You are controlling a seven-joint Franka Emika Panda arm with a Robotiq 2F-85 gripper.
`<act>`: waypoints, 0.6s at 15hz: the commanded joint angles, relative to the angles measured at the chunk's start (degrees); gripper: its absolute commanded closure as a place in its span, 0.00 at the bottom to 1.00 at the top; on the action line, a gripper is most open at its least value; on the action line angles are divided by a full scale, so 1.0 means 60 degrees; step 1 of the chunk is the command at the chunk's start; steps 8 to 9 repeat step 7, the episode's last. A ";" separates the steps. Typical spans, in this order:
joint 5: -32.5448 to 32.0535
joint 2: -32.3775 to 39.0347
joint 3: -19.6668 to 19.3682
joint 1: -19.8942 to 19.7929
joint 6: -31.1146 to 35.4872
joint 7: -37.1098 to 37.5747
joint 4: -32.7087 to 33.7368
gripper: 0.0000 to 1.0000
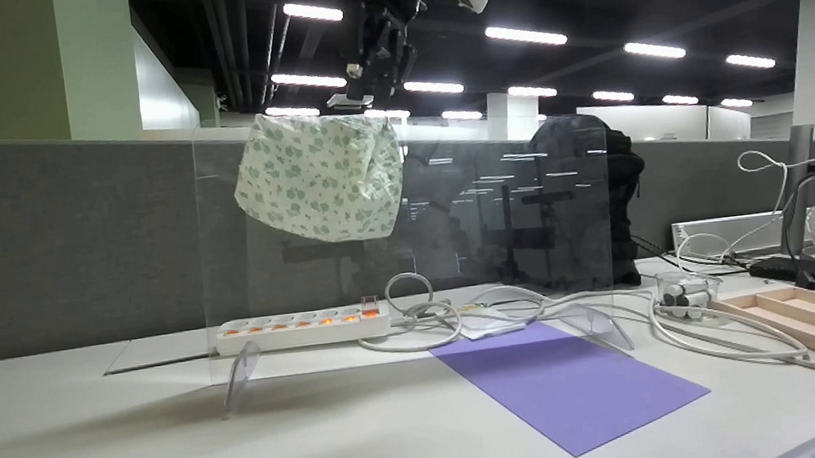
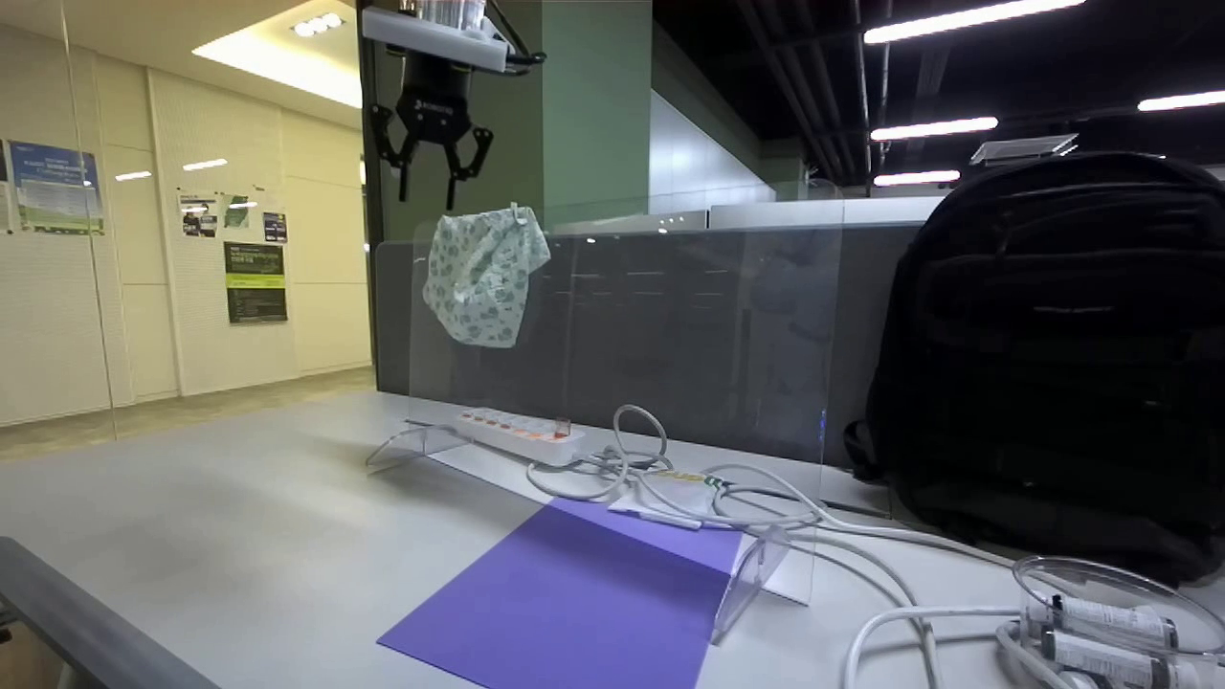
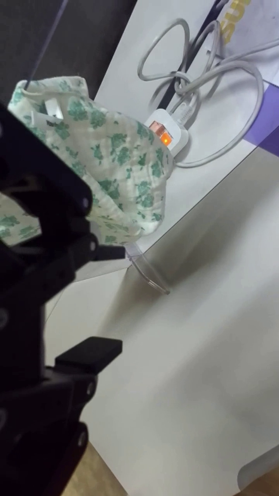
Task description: Hang the cloth on the transparent screen
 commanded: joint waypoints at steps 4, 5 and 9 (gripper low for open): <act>0.0088 -0.0395 -0.0031 0.0128 0.0928 -0.0326 -0.0370 0.00; 0.0123 -0.0407 -0.0033 0.0141 0.0990 -0.0398 -0.0398 0.00; 0.0136 -0.0411 -0.0036 0.0165 0.0942 -0.0479 -0.0439 0.00</act>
